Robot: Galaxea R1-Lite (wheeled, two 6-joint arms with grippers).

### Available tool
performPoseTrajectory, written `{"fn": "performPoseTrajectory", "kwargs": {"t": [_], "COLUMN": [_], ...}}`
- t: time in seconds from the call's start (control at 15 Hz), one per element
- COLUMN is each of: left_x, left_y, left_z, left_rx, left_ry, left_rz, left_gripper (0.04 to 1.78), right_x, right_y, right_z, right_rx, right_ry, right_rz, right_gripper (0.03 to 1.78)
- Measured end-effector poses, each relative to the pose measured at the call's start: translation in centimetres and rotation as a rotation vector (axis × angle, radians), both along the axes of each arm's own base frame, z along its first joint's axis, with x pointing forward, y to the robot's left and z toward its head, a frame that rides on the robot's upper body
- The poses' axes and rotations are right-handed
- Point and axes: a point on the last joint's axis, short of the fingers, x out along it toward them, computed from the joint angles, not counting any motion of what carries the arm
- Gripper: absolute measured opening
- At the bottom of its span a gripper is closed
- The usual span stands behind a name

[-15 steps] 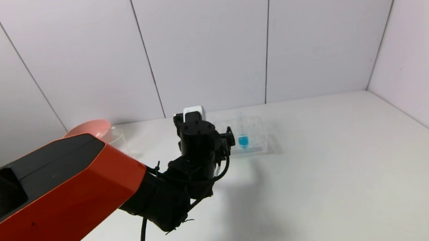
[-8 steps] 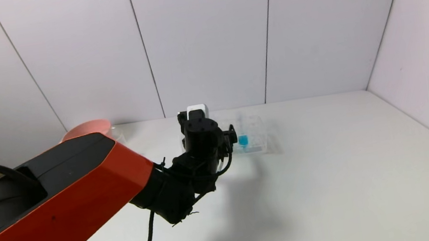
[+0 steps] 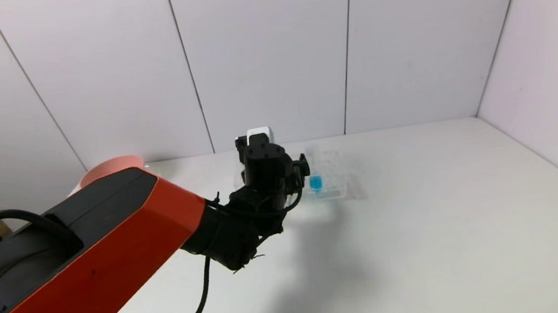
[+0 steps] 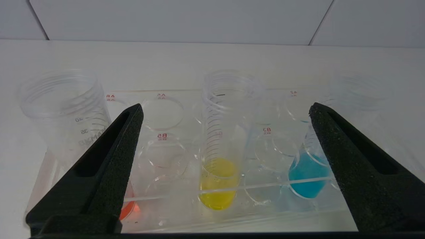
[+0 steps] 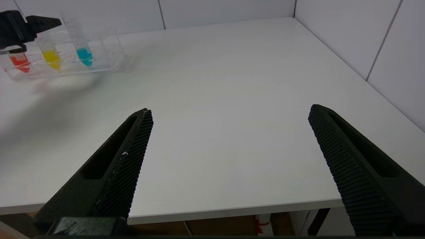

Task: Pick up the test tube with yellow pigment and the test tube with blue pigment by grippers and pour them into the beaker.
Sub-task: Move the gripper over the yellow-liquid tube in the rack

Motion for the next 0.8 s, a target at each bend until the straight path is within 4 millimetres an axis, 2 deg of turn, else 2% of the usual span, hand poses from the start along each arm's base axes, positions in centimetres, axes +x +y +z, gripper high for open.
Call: {"fn": "performPoseTrajectory", "kwargs": {"t": [0.8], "left_x": [3.3], "left_y": [0.8], "left_z": [-1.6], "left_rx": [0.017], "left_ry": [0.018], "left_rz": [0.047], "left_gripper": [1.67], "right_x": [0.0], "right_y": [0.0], "right_z": [0.0], "right_rx": [0.000], "right_ry": [0.000], "right_rz": [-0.001], "right_gripper": [1.71]}}
